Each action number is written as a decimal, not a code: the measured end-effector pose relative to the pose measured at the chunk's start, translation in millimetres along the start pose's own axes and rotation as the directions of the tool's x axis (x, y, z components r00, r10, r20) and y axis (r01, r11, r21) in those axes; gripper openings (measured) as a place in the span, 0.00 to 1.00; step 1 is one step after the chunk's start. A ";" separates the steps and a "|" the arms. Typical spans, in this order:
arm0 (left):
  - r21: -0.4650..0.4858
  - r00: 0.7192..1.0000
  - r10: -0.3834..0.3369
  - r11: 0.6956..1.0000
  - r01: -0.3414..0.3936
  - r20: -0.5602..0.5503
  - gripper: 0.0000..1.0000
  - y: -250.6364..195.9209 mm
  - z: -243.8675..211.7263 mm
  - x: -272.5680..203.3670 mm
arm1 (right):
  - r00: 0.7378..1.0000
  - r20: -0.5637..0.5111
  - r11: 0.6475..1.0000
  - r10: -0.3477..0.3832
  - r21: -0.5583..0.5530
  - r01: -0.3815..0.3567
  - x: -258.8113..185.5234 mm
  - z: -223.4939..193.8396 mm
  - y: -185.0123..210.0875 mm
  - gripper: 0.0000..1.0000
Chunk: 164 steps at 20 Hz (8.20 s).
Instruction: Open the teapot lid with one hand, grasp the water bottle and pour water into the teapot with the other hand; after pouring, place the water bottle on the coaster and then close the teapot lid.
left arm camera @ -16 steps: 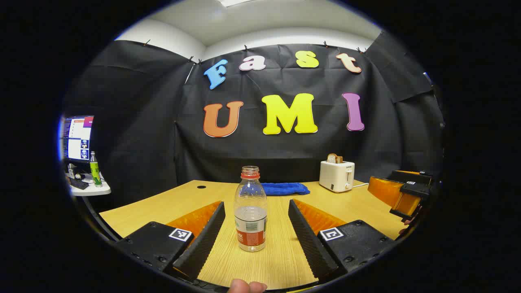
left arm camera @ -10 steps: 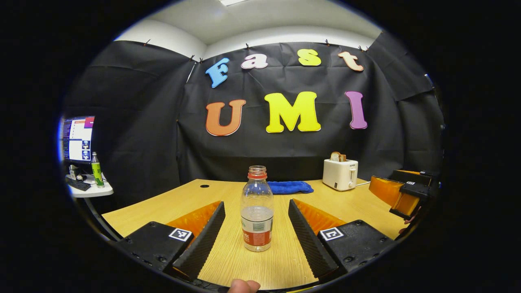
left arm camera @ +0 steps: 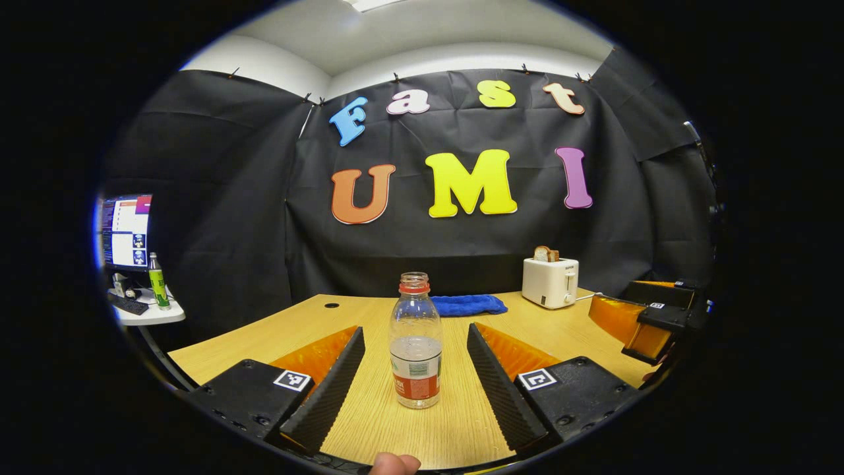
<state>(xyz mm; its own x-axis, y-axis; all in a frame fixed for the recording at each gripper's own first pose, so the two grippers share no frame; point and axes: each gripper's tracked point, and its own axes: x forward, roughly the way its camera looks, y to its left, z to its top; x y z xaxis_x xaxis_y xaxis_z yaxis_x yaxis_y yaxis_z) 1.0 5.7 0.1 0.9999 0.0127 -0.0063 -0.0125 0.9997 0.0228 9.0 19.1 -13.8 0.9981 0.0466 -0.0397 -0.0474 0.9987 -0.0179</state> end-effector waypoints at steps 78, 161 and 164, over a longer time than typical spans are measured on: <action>0.723 0.918 0.080 0.645 0.249 -0.388 0.74 44.9 -80.6 79.0 | 0.993 -0.116 0.994 0.026 -0.105 -0.038 34.7 -27.8 -53.7 0.00; 0.865 0.994 0.104 -0.501 0.015 0.043 0.73 -1.3 -5.0 113.0 | 0.993 -0.116 1.000 0.018 -0.010 -0.019 8.1 -41.9 -102.3 0.00; 0.865 0.994 0.104 -0.501 0.015 0.043 0.73 0.1 -3.6 114.1 | 0.993 -0.116 1.000 0.018 -0.009 -0.019 7.9 -41.9 -103.0 0.00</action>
<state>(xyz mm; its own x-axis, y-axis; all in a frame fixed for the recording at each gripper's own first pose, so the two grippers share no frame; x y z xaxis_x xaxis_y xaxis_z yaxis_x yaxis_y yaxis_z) 115.1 7.3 -4.2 0.9925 0.1159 0.0392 0.0271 -0.5207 0.8533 20.2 -84.2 -54.1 0.9858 0.0617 -0.1559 -0.0665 0.9975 -0.0257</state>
